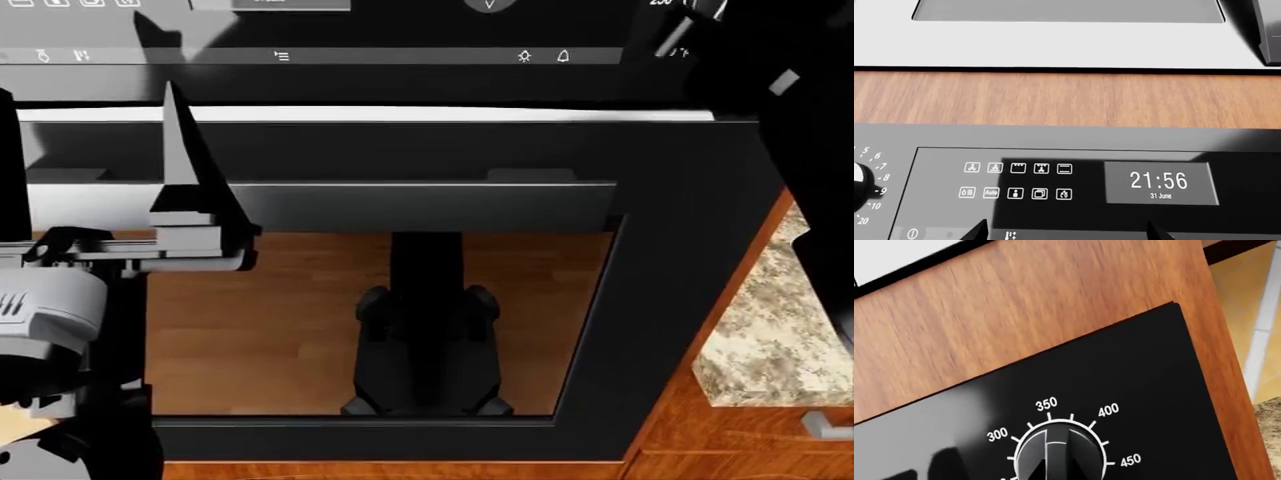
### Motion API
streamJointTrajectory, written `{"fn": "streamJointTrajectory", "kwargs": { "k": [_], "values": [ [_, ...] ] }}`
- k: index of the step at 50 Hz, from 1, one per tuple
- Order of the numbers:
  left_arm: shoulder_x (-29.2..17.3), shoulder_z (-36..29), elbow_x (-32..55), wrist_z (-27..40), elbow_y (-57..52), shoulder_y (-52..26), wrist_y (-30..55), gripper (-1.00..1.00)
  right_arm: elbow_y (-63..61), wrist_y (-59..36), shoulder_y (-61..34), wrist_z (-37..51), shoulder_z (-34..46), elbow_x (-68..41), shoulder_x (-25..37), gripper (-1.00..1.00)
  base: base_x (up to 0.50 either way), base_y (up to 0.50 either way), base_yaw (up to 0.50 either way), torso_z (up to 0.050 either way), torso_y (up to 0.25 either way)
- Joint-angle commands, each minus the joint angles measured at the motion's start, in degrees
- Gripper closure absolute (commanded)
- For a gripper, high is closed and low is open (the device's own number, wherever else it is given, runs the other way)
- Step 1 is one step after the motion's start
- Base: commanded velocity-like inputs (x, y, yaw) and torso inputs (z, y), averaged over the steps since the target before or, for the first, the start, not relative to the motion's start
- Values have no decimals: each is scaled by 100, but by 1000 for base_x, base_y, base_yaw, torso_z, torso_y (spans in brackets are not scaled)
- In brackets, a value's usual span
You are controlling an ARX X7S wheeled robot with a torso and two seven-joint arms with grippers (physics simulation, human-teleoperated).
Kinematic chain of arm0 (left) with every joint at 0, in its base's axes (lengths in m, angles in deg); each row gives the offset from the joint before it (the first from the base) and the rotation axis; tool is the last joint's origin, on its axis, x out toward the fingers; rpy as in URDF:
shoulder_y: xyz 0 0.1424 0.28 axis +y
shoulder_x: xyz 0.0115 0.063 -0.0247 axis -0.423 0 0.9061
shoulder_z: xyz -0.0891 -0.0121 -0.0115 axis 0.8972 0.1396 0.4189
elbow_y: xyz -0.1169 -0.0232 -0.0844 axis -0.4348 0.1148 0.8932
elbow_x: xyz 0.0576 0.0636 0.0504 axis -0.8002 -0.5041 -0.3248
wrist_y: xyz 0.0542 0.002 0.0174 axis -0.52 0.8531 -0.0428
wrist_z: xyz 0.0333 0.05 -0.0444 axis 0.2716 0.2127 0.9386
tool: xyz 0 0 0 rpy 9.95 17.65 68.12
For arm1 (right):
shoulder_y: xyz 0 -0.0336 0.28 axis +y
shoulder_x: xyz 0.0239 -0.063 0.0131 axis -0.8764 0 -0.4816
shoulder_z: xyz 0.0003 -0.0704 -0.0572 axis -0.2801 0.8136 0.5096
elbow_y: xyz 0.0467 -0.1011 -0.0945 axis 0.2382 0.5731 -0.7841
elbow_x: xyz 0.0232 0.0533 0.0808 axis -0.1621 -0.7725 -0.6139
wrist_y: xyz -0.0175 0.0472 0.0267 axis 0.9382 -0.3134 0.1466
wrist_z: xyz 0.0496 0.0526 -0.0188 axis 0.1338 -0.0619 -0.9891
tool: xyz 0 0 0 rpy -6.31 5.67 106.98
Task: Preheat the oven by turning the temperature knob.
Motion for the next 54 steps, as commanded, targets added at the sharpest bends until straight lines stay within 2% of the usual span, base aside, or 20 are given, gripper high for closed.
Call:
{"fn": "streamJointTrajectory", "kwargs": {
  "k": [1, 30, 54],
  "values": [
    [-10, 19, 47, 12, 28, -16, -6, -100, 568, 426, 708, -125, 87, 181, -155, 100, 13, 0, 3, 0, 0],
    [-43, 24, 145, 18, 112, -12, -19, -100, 602, 1561, 1700, -586, -421, 354, -361, 100, 5, 0, 2, 0, 0],
    [-59, 67, 315, 34, 188, -51, 19, -100, 588, 2646, 2539, -1372, -919, 492, -896, 100, 4, -1, 1, 0, 0]
  ]
}}
